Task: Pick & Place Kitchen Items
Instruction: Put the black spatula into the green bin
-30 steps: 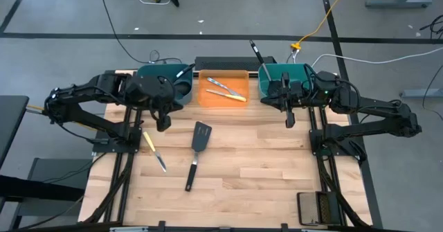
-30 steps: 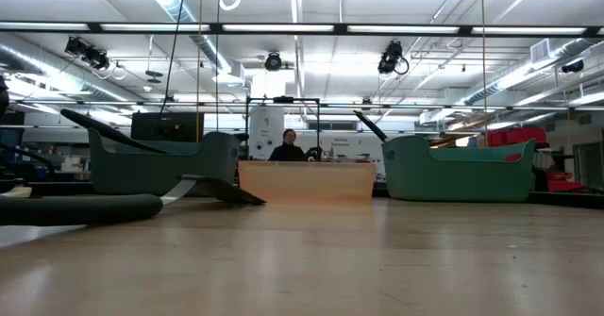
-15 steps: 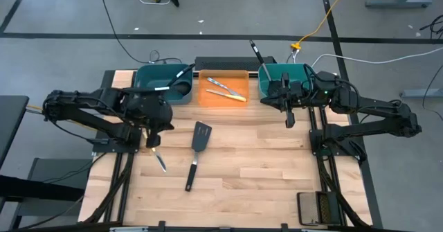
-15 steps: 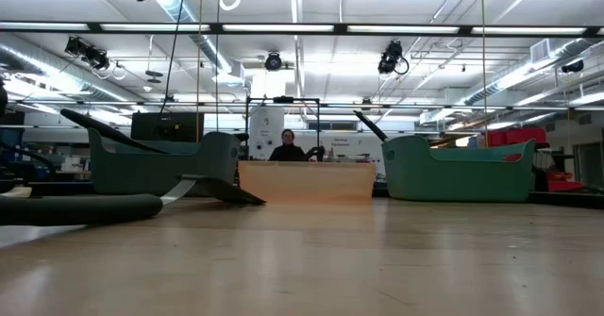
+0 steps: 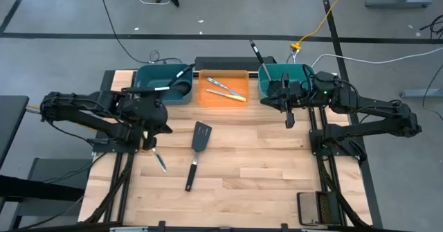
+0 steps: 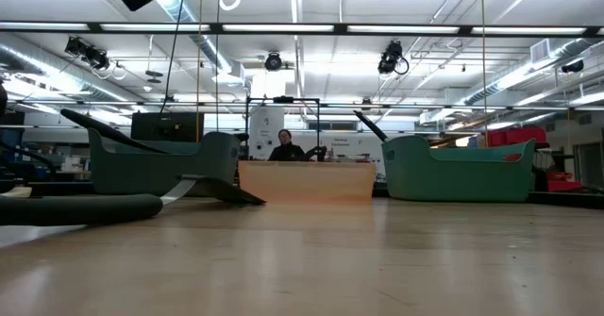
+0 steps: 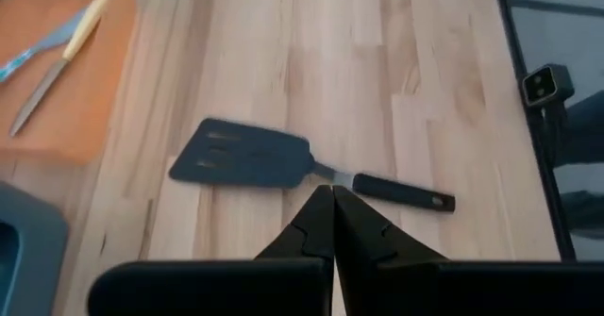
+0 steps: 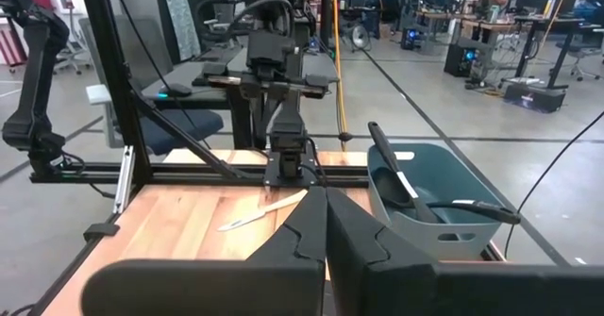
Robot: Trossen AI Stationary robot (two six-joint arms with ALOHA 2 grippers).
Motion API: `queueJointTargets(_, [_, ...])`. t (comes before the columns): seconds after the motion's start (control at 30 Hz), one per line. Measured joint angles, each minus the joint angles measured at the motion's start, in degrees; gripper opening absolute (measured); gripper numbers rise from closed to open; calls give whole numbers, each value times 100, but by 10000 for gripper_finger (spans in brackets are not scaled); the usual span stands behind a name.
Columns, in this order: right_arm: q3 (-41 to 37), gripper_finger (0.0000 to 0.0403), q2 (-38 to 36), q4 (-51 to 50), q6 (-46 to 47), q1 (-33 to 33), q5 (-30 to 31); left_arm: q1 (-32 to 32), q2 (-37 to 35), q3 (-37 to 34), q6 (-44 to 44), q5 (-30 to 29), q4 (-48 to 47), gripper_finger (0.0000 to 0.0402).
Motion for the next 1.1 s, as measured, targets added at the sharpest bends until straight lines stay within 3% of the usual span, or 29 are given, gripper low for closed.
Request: queueJointTargets(1.1, [2, 4, 0, -242, 7, 0, -1, -122, 757, 2, 840, 856, 653, 2])
